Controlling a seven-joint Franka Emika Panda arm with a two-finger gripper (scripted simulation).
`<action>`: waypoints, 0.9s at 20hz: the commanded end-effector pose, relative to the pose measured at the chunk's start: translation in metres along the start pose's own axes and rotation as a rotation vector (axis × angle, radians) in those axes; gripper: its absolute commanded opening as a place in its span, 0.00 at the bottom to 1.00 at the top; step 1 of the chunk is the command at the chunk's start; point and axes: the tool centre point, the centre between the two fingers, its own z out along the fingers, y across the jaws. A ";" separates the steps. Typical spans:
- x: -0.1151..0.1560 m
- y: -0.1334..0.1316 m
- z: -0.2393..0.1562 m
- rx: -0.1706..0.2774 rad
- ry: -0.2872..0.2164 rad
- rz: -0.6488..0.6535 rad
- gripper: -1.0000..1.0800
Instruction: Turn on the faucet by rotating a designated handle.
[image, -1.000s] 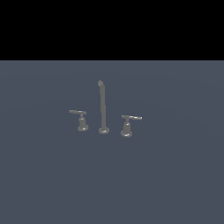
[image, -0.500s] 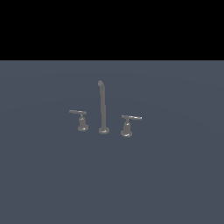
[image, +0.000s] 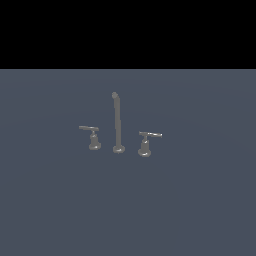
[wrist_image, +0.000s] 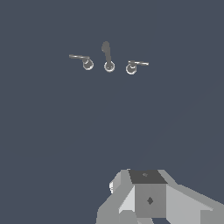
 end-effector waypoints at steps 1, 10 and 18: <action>0.010 -0.006 0.005 0.030 -0.013 0.030 0.00; 0.064 -0.038 0.037 0.154 -0.099 0.216 0.00; 0.114 -0.069 0.081 0.217 -0.192 0.441 0.00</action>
